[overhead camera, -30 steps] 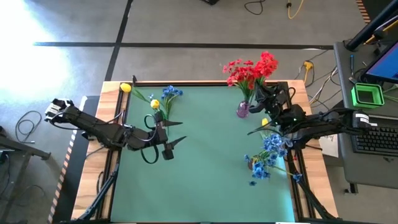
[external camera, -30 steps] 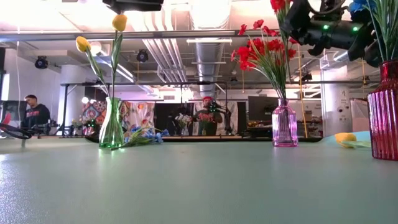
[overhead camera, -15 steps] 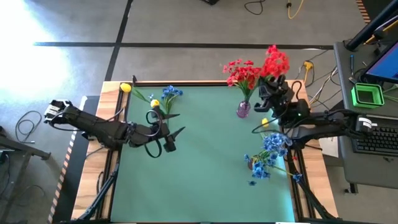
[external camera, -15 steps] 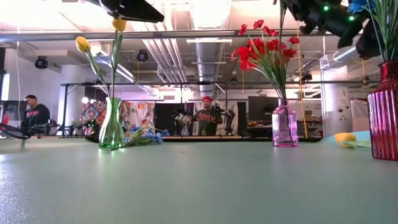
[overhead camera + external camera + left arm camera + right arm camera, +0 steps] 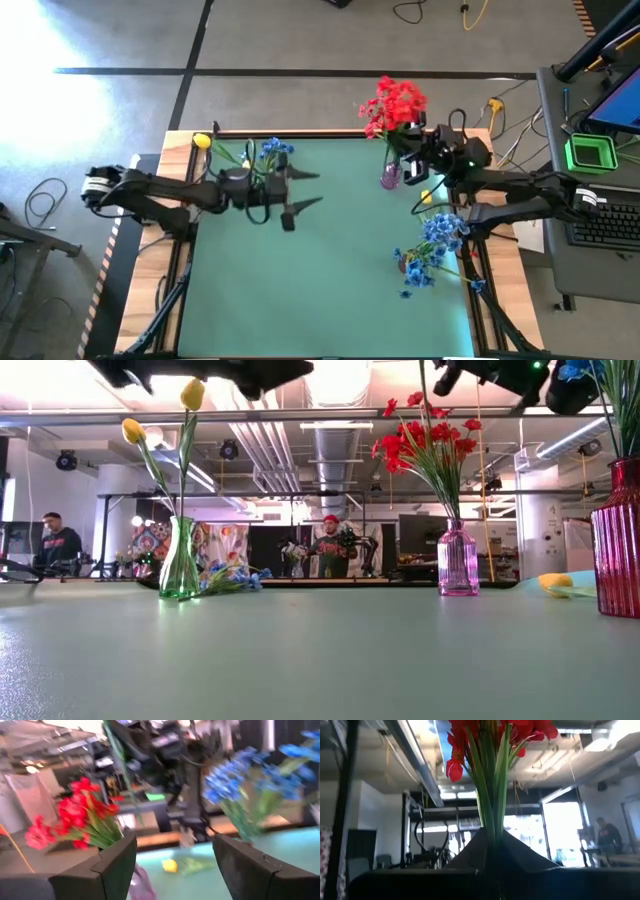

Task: Sort flowers into vase by color
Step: Put the red flower into the purple vase

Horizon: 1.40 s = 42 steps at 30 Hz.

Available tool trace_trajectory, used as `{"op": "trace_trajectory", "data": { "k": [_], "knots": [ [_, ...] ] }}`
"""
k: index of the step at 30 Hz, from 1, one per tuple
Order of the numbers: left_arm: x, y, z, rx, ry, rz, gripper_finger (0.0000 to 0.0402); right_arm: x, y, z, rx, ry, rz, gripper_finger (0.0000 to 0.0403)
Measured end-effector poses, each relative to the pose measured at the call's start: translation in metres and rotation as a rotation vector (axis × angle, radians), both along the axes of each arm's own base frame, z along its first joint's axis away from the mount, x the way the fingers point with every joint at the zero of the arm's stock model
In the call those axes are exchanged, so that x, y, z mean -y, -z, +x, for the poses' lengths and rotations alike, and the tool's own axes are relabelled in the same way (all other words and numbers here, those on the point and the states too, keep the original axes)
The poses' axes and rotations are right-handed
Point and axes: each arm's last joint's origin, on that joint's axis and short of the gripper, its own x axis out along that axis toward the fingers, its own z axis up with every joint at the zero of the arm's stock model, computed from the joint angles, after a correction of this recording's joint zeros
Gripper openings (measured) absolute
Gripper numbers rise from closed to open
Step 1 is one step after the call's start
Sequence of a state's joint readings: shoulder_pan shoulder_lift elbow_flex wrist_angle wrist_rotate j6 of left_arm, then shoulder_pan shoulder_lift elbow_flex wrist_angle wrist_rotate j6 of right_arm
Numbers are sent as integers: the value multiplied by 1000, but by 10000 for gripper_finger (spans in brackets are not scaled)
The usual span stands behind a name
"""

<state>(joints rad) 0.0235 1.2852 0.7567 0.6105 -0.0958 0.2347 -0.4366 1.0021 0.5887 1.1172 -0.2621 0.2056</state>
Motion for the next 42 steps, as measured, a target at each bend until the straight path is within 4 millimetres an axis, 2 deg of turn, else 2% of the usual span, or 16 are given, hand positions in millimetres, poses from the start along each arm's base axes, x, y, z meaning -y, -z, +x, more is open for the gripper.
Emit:
{"op": "trace_trajectory", "data": {
  "k": [5, 13, 17, 21, 26, 33, 37, 42],
  "knots": [
    [-21, 1, 25, 70, 64, 3, 249, -1, -4, 3, -12, -14, 11, 22],
    [-51, -4, 94, 78, 136, 4, 249, -10, -6, 6, -3, -63, 13, 22],
    [-69, -3, 122, 81, 181, -34, 248, -12, -6, 7, -2, -73, 14, 22],
    [-78, -1, 144, 88, 251, -70, 239, -12, -6, 7, -2, -72, 13, 22],
    [-87, 6, 160, 86, 243, -93, 215, -13, -7, 6, 2, -70, 10, 22],
    [-89, 6, 169, 64, 235, -111, 162, -13, -7, 6, 2, -65, 2, 22],
    [-90, 6, 169, 55, 214, -115, 114, -13, -7, 6, 2, -59, -6, 22],
    [-92, 6, 168, 48, 197, -118, 31, -13, -7, 6, 1, -58, -5, 22]
  ]
}}
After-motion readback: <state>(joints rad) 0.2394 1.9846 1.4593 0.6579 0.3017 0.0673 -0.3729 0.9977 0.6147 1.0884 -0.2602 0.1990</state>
